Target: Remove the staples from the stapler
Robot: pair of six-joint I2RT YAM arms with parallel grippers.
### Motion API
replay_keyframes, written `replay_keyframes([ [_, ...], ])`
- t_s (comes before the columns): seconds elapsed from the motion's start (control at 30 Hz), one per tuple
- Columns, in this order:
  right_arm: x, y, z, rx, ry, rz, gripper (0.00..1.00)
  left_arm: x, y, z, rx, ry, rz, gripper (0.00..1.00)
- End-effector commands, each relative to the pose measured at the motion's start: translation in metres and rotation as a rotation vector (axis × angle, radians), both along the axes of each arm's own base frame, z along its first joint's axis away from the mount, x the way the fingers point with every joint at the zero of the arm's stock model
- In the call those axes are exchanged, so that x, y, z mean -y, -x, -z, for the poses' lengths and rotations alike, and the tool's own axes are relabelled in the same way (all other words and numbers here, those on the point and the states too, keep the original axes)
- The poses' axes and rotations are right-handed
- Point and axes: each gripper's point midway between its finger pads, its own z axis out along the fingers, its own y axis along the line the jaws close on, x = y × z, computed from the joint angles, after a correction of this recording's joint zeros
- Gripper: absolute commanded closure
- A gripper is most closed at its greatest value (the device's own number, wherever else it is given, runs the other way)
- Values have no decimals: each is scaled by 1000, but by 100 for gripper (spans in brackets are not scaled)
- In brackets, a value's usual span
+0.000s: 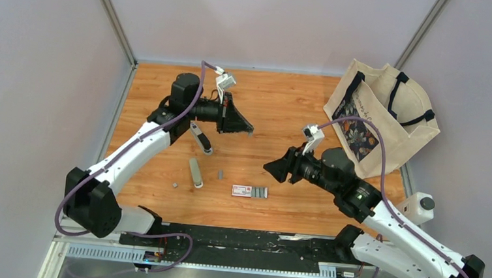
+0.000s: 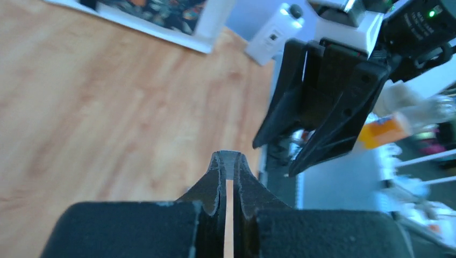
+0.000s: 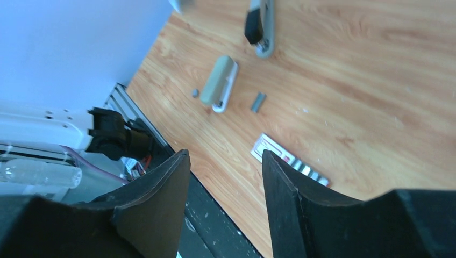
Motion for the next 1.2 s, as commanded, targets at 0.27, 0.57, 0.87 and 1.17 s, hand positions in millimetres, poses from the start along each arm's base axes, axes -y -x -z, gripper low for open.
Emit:
replay_keyframes([
  [0.27, -23, -12, -116, 256, -185, -125, 48, 7, 37, -54, -343, 428, 175, 94],
  [0.57, -29, -17, -137, 291, -281, -132, 52, 6, 41, -66, -372, 488, 226, 94],
  [0.87, -40, -24, -155, 315, -362, -156, 52, 6, 41, -61, -372, 488, 215, 94],
  [1.17, -46, -30, -158, 316, -376, -157, 53, 5, 42, -58, -367, 481, 210, 94],
])
